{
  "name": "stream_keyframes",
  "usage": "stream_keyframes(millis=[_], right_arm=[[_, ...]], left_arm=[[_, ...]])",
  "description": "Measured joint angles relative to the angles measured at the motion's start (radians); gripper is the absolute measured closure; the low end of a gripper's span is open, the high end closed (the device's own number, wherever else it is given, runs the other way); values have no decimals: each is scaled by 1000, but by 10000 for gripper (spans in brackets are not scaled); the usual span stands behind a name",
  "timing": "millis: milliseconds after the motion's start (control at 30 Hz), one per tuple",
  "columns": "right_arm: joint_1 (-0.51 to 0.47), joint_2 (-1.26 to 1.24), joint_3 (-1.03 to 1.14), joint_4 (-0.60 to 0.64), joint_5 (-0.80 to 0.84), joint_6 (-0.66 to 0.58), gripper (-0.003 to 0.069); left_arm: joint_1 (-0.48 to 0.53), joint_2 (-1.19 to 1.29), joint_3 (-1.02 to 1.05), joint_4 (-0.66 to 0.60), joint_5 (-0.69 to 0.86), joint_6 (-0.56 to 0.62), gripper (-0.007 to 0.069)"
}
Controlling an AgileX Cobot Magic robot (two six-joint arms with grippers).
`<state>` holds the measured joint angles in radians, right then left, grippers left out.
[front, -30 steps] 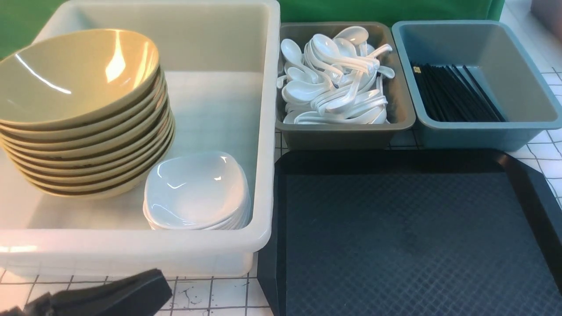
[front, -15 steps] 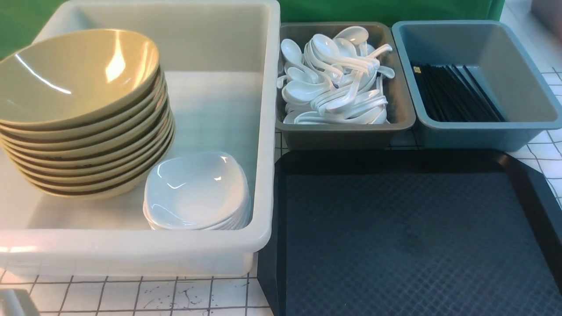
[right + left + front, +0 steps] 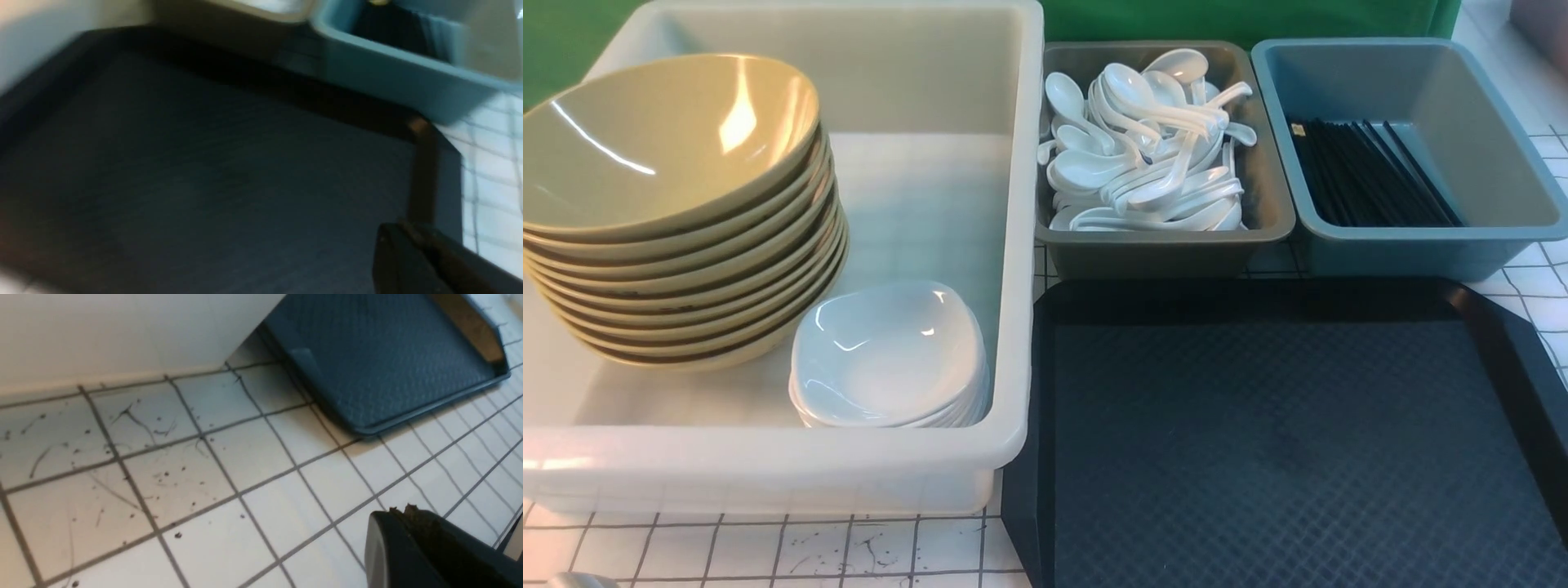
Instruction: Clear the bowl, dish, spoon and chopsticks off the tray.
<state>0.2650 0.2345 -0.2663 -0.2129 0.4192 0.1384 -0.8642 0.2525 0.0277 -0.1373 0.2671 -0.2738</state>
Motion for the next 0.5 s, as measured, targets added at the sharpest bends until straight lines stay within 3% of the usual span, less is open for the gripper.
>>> stream_keyframes(millis=[167, 500], right_arm=[[-124, -176, 265, 0, -120, 21, 636], [-146, -244, 277, 7, -149, -45, 636]], left_arm=[[0, 0, 0, 0, 3, 1, 626], [0, -1, 1, 0, 5, 8, 626]])
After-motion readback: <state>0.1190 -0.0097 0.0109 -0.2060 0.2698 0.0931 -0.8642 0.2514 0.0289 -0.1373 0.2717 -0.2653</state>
